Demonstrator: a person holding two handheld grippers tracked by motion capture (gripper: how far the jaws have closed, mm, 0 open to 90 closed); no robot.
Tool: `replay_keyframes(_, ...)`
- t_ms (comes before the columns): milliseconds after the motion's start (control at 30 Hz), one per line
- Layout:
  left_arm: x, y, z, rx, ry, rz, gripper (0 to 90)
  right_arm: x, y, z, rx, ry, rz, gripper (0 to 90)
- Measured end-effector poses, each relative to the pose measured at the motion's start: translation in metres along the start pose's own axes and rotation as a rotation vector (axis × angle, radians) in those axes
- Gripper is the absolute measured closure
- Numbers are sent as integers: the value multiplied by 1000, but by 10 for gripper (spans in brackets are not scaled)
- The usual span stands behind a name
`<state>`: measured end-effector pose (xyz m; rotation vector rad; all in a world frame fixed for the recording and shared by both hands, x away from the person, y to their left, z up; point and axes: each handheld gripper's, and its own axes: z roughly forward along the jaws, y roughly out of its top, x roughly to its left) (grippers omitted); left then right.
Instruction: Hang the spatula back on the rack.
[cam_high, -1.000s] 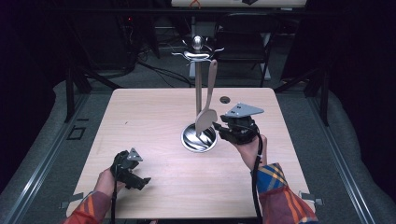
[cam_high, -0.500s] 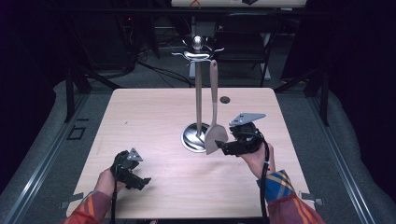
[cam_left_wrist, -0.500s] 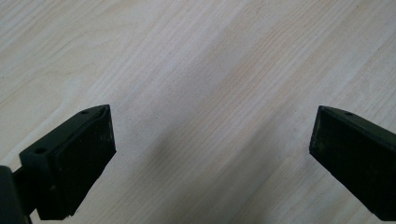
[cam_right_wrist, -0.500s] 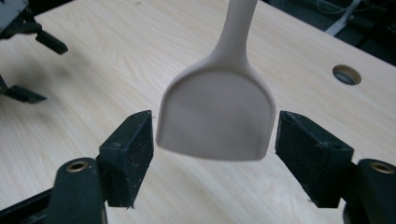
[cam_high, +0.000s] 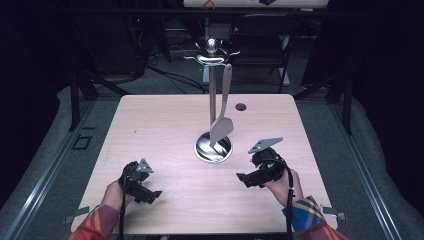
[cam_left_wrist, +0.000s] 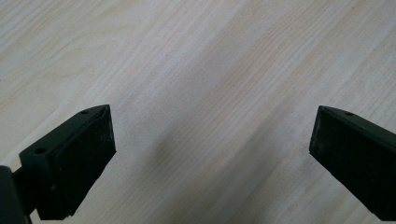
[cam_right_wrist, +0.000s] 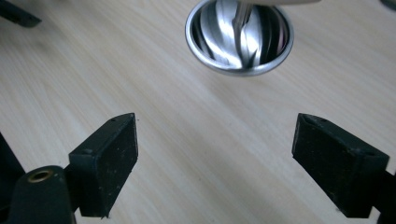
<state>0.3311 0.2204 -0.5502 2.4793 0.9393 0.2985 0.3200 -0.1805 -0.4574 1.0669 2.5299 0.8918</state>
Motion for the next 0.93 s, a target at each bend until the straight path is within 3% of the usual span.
replay_keyframes(333, 0, 0, -1, 3, 2, 11, 1, 0, -31, 11, 94, 10, 9, 64)
replay_keyframes(367, 0, 0, -1, 3, 1, 10, 1, 0, -38, 14, 135, -1, 4, 25)
replay_keyframes(567, 0, 1, -1, 4, 1, 11, 1, -6, -57, 22, 211, 1, 15, 0)
replay_keyframes(667, -1, 1, -1, 9, 3, 11, 1, -9, -62, 24, 242, 12, 34, 0)
replay_keyframes(933, -1, 1, 1, 13, 1, 16, 1, -12, -63, 32, 306, 9, 18, 0)
